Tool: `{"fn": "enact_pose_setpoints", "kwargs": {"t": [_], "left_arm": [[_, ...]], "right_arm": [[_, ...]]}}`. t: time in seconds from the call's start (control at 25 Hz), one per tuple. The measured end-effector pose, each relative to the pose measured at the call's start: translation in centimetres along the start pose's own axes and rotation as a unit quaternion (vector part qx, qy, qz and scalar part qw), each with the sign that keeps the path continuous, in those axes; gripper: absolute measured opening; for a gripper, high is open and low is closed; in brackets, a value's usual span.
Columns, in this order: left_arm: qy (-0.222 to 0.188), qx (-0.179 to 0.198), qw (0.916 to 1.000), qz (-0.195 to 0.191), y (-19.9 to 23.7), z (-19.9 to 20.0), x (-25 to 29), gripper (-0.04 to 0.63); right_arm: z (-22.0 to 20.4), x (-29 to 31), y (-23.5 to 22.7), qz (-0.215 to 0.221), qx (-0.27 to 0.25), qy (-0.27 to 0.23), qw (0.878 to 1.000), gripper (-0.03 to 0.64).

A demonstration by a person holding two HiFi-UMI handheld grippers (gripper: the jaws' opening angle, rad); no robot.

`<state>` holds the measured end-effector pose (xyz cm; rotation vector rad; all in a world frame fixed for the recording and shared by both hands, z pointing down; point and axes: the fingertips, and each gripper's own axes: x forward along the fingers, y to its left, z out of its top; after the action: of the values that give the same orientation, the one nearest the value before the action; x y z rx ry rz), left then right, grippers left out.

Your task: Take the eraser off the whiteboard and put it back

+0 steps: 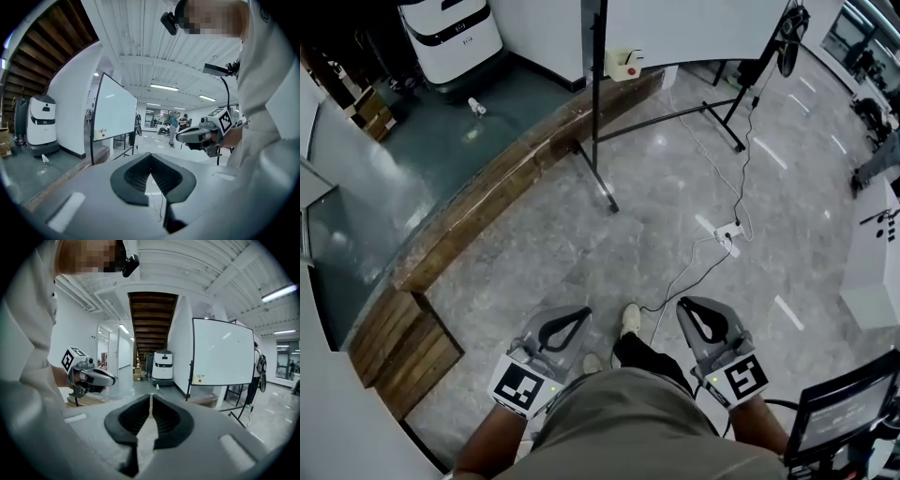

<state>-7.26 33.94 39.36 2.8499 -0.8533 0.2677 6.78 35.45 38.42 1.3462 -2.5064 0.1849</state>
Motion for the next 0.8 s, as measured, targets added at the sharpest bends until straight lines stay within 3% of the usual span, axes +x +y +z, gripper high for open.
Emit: {"fn": "enact_pose_setpoints", "kwargs": {"t": [0.52, 0.8], "left_arm": [[0.015, 0.016, 0.9993, 0.029, 4.2, 6.2, 15.6, 0.006], [0.022, 0.012, 0.9993, 0.029, 7.3, 6.9, 19.9, 0.006]], "right_arm": [[0.5, 6.0, -17.1, 0.023, -0.004, -0.014, 1.000, 0.021], [0.3, 9.9, -21.6, 0.025, 0.012, -0.012, 1.000, 0.026]]}}
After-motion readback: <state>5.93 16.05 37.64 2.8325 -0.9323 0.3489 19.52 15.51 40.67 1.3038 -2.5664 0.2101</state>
